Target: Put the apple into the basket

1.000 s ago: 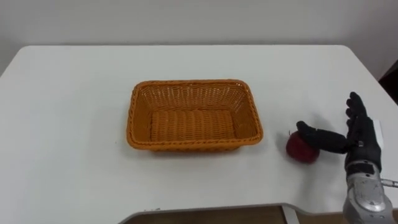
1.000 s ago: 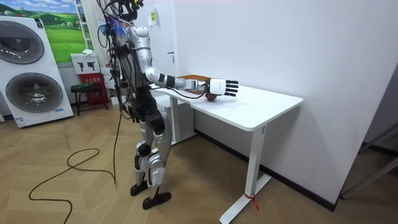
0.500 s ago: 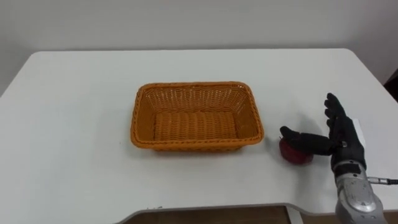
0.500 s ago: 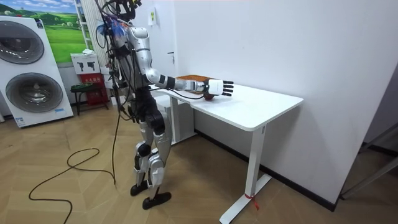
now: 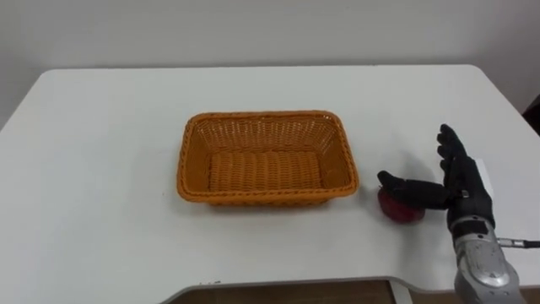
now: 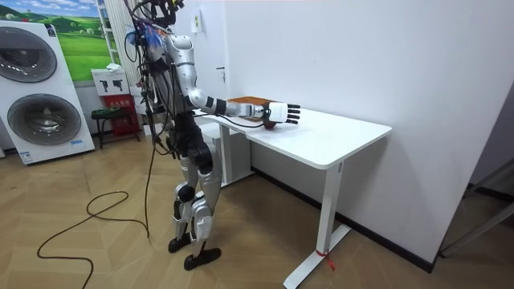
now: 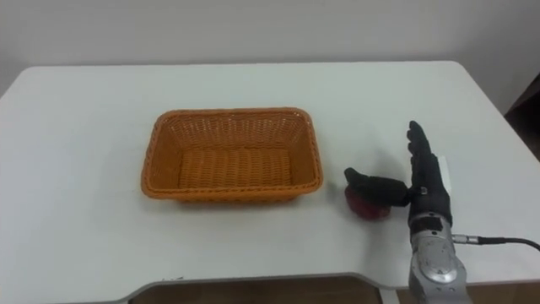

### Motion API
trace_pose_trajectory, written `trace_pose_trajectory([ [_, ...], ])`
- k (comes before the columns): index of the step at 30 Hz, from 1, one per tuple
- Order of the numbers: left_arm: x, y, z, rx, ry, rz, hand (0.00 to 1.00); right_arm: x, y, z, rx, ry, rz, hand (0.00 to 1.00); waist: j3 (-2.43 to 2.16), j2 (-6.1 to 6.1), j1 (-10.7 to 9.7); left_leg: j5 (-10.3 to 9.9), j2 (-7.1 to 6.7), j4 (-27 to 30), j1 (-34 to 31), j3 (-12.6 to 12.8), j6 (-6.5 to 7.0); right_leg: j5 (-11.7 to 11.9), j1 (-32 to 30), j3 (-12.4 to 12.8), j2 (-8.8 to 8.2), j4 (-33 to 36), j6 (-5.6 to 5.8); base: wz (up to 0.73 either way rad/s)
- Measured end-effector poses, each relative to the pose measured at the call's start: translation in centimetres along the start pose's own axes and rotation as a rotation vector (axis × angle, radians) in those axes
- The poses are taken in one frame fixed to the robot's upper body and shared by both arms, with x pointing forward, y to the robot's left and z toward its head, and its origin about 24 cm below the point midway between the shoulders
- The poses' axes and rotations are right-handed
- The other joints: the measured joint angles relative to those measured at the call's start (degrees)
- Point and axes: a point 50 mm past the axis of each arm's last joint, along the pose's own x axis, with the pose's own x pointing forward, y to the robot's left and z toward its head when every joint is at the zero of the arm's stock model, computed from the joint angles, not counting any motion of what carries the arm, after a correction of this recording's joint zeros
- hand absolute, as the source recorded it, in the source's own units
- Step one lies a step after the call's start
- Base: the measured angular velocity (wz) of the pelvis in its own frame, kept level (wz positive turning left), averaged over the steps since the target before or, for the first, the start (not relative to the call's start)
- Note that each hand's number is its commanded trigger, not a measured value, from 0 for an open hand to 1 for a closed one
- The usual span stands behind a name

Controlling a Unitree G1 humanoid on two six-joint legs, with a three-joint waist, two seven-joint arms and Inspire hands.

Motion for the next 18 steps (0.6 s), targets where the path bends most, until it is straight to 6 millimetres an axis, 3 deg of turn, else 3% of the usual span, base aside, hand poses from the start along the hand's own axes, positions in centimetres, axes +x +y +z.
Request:
trace_pose_trajectory([
  [4,0.0,0.0,0.0,0.001,0.001,0.001,0.00,-0.7,0.7,-0.9,-0.057,0.028,0.049,0.00,-0.09,-0.48,0.20,0.00,0.00,-0.10,0.03,-0.01,0.00,0.00,0.07,-0.06,0.00,-0.01,0.00,0.00],
  [10,0.1,0.4,0.1,0.005,-0.007,0.012,0.00,-1.7,1.0,-1.9,-0.135,0.044,0.093,0.00,0.21,-1.22,0.95,0.00,0.03,-0.34,0.11,0.11,0.00,0.00,-0.05,0.10,0.06,-0.12,0.00,-0.01],
  [16,0.1,0.6,0.2,0.007,-0.012,0.019,0.00,-2.0,1.0,-2.4,-0.175,0.041,0.106,0.00,0.22,-1.59,1.02,0.00,-0.05,-0.33,-0.03,0.12,0.00,0.03,-0.15,0.17,-0.01,-0.22,0.06,0.00],
  [17,0.1,0.7,0.2,0.008,-0.013,0.021,0.00,-2.1,1.0,-2.4,-0.175,0.041,0.106,0.45,0.21,-1.57,1.01,0.00,-0.05,-0.32,-0.05,0.13,0.00,0.03,-0.15,0.16,-0.01,-0.23,0.06,0.00],
  [18,0.1,0.8,0.2,0.009,-0.015,0.025,0.00,-2.1,1.0,-2.4,-0.175,0.041,0.107,0.58,0.16,-1.49,1.02,0.00,-0.04,-0.32,-0.07,0.13,0.00,0.03,-0.15,0.14,0.00,-0.27,0.06,0.00],
])
